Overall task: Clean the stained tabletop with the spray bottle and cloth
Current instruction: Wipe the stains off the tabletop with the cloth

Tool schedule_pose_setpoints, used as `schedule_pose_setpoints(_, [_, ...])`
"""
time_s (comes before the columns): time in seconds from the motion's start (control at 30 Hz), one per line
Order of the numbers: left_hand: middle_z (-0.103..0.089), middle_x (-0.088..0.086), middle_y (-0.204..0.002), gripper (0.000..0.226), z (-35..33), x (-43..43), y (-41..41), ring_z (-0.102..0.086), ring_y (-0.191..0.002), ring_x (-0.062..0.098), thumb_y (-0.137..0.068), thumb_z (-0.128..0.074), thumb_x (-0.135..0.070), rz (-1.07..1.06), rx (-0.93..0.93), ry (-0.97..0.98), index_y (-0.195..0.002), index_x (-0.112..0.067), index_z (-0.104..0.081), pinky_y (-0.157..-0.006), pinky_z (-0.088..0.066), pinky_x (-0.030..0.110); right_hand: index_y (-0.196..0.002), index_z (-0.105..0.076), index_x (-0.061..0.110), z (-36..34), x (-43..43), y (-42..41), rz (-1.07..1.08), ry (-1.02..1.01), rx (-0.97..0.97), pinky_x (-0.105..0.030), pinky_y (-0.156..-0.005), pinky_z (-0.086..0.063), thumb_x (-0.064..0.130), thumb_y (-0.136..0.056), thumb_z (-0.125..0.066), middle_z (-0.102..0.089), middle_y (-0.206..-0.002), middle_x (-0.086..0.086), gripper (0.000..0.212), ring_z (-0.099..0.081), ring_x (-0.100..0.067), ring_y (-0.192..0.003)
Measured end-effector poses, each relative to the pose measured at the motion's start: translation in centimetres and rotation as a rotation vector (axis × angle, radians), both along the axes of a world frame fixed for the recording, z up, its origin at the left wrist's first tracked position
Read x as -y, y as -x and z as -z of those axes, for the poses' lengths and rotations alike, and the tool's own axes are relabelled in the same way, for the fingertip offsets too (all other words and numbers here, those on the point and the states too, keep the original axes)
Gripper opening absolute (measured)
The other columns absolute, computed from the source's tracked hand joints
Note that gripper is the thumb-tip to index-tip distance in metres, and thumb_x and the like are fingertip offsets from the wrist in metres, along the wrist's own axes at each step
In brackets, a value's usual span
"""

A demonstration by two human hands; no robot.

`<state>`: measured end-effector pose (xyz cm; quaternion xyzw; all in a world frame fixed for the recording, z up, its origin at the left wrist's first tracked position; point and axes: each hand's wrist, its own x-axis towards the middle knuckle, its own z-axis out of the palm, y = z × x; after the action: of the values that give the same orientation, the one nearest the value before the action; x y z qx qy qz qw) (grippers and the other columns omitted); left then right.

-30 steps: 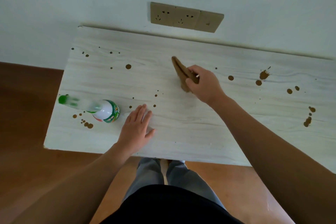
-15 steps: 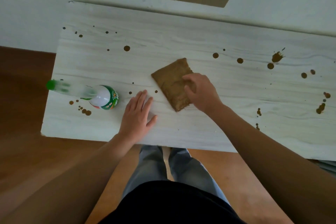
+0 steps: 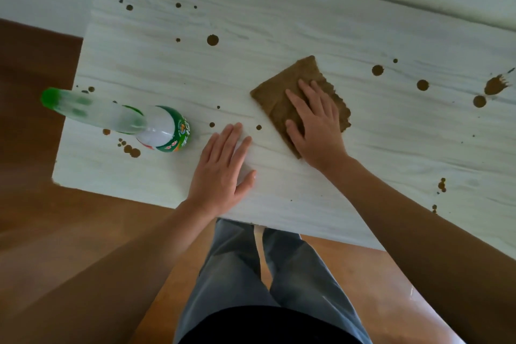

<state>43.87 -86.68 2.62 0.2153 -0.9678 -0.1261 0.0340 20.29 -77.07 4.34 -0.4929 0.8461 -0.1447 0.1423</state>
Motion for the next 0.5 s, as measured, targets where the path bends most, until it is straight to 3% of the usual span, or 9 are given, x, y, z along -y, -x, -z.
schedule_pose_setpoints(0.23, [-0.026,0.019,-0.167,0.065,0.2,-0.1,0.0,-0.021,-0.157,0.034,-0.101,-0.052,-0.043,-0.007,-0.005,0.007,-0.153,-0.005,-0.044,-0.125,-0.024,0.053,-0.154,-0.037,0.023,0.7,6.4,-0.7,0.226,0.016,-0.037,-0.048,-0.125,-0.009,0.035,-0.097,-0.043,-0.025,-0.165,-0.008,0.058,-0.015,-0.03,-0.154])
schedule_pose_setpoints(0.5, [-0.03,0.021,-0.165,0.065,-0.1,0.0,0.1,-0.025,-0.156,0.035,-0.099,-0.055,-0.042,-0.007,-0.011,0.017,-0.152,-0.005,-0.045,-0.124,-0.026,0.054,-0.157,-0.032,0.02,0.2,-2.8,-3.0,-0.165,-0.032,-0.08,-0.045,-0.127,-0.006,0.035,-0.101,-0.049,-0.019,-0.167,-0.007,0.061,-0.008,-0.026,-0.156])
